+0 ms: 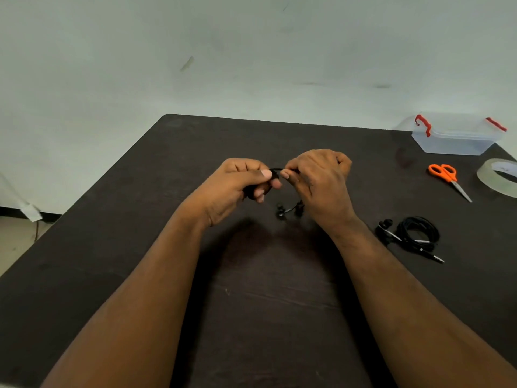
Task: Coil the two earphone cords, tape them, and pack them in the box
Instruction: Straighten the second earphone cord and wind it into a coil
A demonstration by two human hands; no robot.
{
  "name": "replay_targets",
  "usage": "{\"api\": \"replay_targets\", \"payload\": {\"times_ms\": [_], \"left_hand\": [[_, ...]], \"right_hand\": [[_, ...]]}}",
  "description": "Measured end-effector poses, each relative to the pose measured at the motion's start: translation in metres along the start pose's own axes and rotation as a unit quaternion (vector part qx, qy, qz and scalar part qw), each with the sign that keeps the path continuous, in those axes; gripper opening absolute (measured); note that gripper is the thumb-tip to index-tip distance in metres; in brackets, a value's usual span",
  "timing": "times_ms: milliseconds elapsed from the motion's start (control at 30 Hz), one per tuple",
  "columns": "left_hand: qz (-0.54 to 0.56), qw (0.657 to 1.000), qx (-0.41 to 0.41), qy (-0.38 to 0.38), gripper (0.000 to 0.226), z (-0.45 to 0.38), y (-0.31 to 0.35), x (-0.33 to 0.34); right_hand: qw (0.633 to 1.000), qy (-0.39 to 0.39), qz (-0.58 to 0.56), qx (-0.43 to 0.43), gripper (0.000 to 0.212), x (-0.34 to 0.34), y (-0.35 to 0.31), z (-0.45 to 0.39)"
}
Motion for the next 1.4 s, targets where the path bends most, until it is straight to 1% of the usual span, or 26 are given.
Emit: {"api": "replay_targets", "payload": {"times_ms": [67,133,200,267,333,400,467,533,567,633,767,867,967,1100,1267,1333,1400], "left_hand": [[0.101,0.994,0.003,0.034,0.026,-0.001,0.001,-0.001],[0.197,0.979,0.01,0.055,0.026,-0.001,0.004,-0.003],[0.297,0.953,0.028,0.059,0.018,-0.002,0.006,-0.003],[0.389,0.918,0.043,0.064,0.013,-0.004,0.006,-0.005],[0.443,0.892,0.056,0.071,0.019,-0.006,0.003,-0.008],[0.458,0.882,0.067,0.09,0.028,-0.007,0.0,-0.012],[0.443,0.887,0.069,0.114,0.035,-0.008,-0.003,-0.014],[0.422,0.897,0.067,0.118,0.041,-0.01,-0.006,-0.014],[0.41,0.903,0.065,0.115,0.042,-0.01,-0.007,-0.014],[0.373,0.918,0.062,0.117,0.04,-0.012,-0.007,-0.014],[0.229,0.962,0.041,0.144,0.035,-0.013,-0.012,-0.009],[0.134,0.982,0.03,0.131,0.042,-0.014,-0.016,-0.003],[0.094,0.989,0.026,0.111,0.045,-0.014,-0.016,-0.003],[0.059,0.994,0.026,0.086,0.037,-0.011,-0.015,-0.002],[0.089,0.991,0.031,0.091,0.032,-0.009,-0.013,-0.005],[0.08,0.992,0.026,0.094,0.029,-0.009,-0.014,-0.006],[0.06,0.994,0.015,0.086,0.031,-0.01,-0.017,-0.005]], "right_hand": [[0.999,-0.011,-0.009,0.034,0.024,0.003,0.005,0.001],[0.997,-0.025,-0.033,0.067,0.025,0.007,0.006,0.003],[0.992,-0.046,-0.072,0.088,0.028,0.014,0.004,0.005],[0.988,-0.072,-0.108,0.087,0.031,0.022,-0.001,0.006],[0.982,-0.098,-0.146,0.074,0.026,0.03,-0.009,0.007],[0.976,-0.117,-0.168,0.079,0.024,0.035,-0.014,0.007],[0.972,-0.133,-0.168,0.093,0.026,0.035,-0.014,0.008],[0.969,-0.15,-0.173,0.093,0.019,0.035,-0.012,0.008],[0.968,-0.152,-0.177,0.09,0.015,0.035,-0.011,0.008],[0.972,-0.141,-0.172,0.079,0.015,0.033,-0.01,0.008],[0.986,-0.132,-0.093,0.034,0.017,0.029,-0.014,0.007],[0.989,-0.122,-0.078,0.021,0.013,0.026,-0.013,0.006],[0.992,-0.101,-0.071,0.009,0.012,0.022,-0.013,0.005],[0.995,-0.067,-0.07,-0.006,0.015,0.017,-0.015,0.004],[0.995,-0.017,-0.097,-0.017,0.013,0.011,-0.02,0.003],[0.994,0.01,-0.102,-0.021,0.01,0.008,-0.02,0.002],[0.994,0.019,-0.106,-0.025,0.009,0.005,-0.018,0.001]]}}
Point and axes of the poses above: each hand's wrist, its own z-axis away from the middle knuckle, its own x-axis out of the palm, y = z × x, the point moved 4 cm from there along -z, towards the middle knuckle, and after that the axes turned 1 degree about -z, right-handed, at the moved point
